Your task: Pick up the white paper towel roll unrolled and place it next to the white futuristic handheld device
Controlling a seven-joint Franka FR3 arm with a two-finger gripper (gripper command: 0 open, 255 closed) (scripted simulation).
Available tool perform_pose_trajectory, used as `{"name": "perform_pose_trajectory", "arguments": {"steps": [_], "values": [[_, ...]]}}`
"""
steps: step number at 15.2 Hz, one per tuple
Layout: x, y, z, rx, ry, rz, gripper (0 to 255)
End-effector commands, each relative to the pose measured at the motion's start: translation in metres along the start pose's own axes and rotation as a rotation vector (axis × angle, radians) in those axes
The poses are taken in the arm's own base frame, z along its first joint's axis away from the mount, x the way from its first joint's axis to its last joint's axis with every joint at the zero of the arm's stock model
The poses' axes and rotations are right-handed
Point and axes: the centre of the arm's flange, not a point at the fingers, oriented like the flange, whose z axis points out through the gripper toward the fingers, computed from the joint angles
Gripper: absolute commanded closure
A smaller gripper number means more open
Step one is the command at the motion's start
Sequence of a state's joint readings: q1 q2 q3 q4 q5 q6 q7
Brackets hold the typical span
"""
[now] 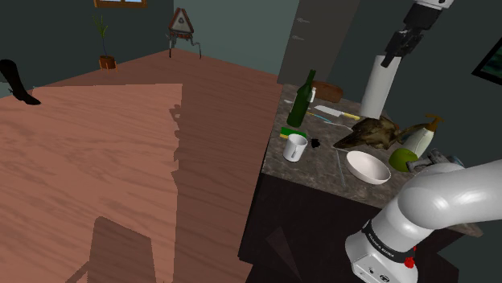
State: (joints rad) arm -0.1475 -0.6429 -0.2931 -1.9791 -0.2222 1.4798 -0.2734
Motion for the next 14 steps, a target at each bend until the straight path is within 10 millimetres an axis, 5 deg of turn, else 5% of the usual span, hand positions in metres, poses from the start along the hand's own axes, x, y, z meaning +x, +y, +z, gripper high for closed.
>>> {"name": "perform_pose_trajectory", "arguments": {"steps": [1, 14], "values": [[-0.012, 0.023, 0.001, 0.0, 0.0, -0.001, 255], [-0.094, 0.174, 0.003, 0.0, 0.0, -0.001, 255]]}}
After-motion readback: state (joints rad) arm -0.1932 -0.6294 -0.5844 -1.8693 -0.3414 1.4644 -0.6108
